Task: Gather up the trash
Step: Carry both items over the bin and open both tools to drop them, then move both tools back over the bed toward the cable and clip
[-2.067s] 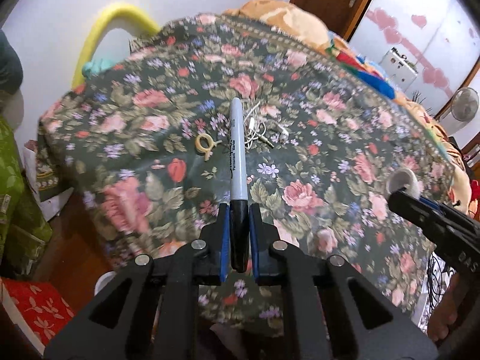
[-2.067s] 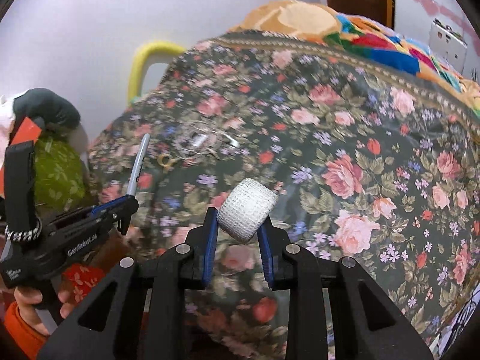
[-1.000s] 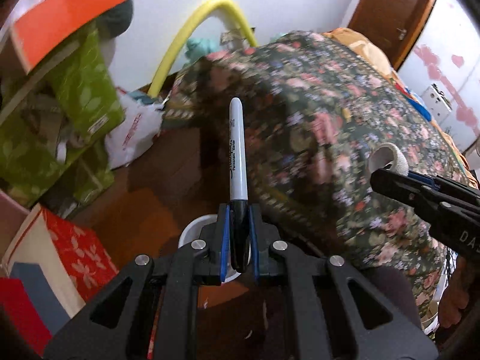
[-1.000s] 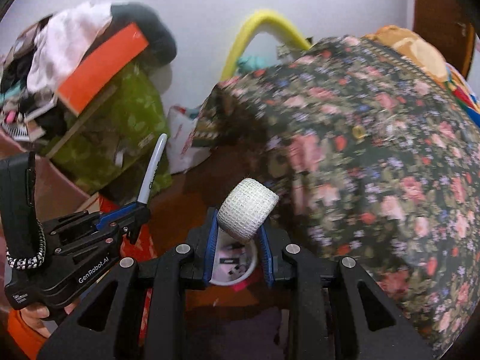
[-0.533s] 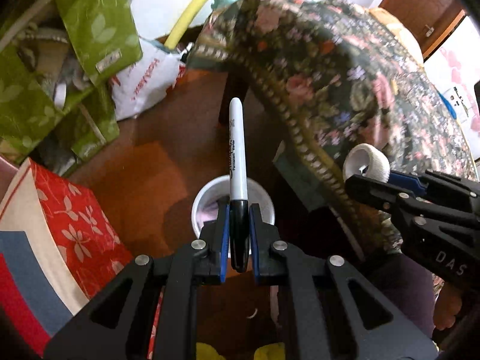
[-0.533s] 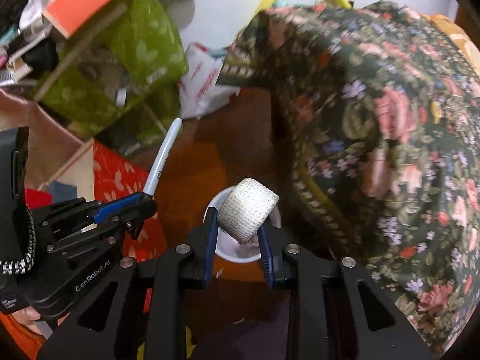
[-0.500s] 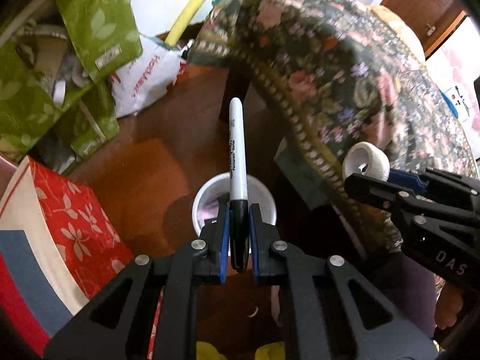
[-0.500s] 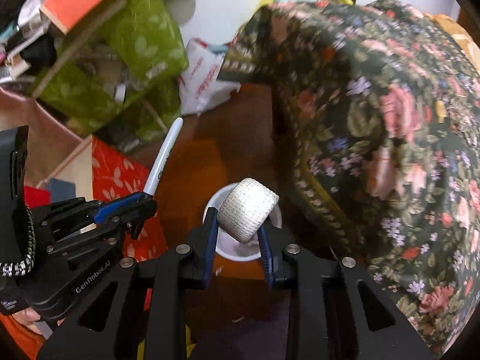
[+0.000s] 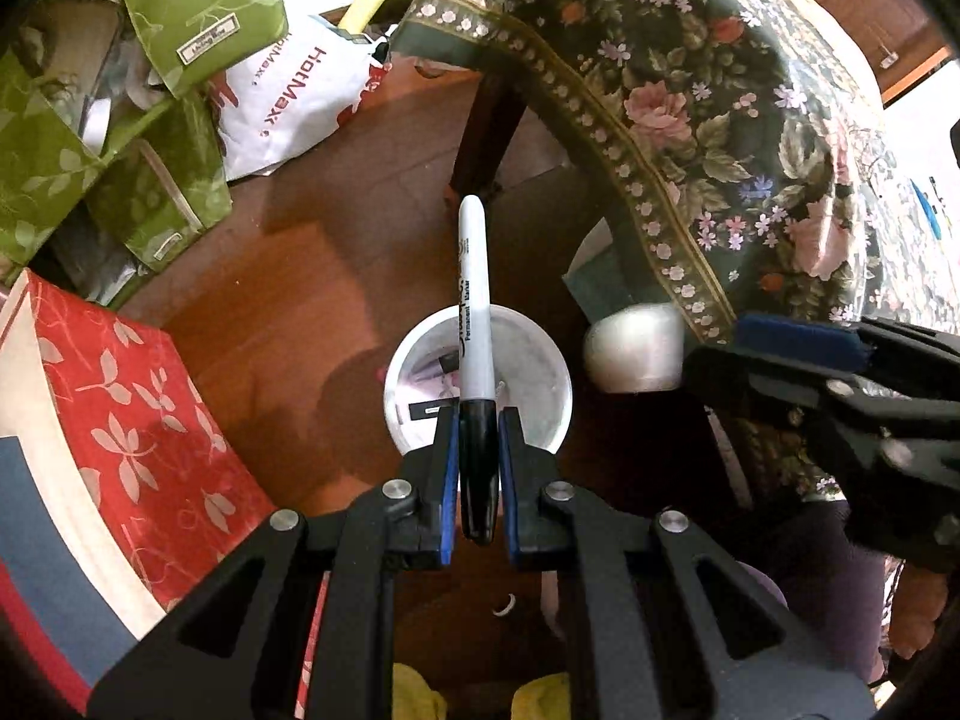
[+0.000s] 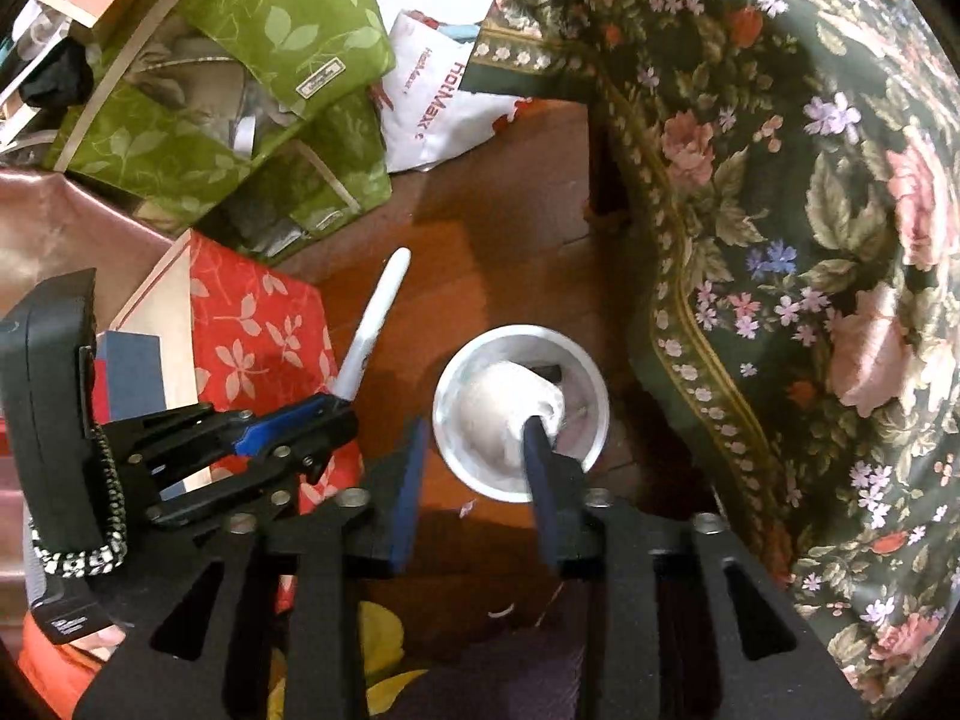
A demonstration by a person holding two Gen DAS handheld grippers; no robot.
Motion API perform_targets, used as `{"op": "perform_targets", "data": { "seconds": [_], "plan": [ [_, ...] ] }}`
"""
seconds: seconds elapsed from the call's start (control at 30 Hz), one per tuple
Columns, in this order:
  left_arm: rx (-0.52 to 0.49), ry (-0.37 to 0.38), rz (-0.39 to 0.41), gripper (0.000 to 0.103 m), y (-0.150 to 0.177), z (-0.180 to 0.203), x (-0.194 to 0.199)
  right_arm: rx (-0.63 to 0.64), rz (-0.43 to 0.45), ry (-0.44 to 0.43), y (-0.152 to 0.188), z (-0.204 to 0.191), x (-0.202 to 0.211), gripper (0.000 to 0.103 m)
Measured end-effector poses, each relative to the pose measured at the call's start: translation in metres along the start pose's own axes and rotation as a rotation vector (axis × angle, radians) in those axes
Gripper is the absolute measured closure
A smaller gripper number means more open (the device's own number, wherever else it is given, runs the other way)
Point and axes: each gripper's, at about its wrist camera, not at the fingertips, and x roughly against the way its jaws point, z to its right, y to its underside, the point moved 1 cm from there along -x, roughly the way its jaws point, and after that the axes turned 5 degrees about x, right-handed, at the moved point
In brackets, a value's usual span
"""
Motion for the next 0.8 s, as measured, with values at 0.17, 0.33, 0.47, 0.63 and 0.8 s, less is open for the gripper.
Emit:
{"op": "perform_targets", "data": {
  "seconds": [0.17,0.33,0.47,0.63,0.8],
  "plan": [
    [0.002,0.015,-0.026,0.092,-0.001,0.004,-0.008,0.022,0.014,0.058,0.001,0.001,0.004,0.058],
    [-0.005,0.000,-0.025,0.092,-0.005,0.012,-0.012,0.015,0.039,0.084,0.004,0.007,0.015,0.058],
    [0.017,-0.004,-0.035,0.090,-0.008,0.013,-0.013,0.017,0.052,0.104,0.008,0.011,0.025,0.058],
    [-0.008,-0.013,0.014,0.090,-0.007,0.021,0.008,0.040,0.097,0.150,0.016,0.012,0.044,0.058],
    [-0.060,-0.016,0.127,0.090,-0.002,0.037,0.050,0.070,0.195,0.204,0.027,0.007,0.077,0.058]
  ]
}}
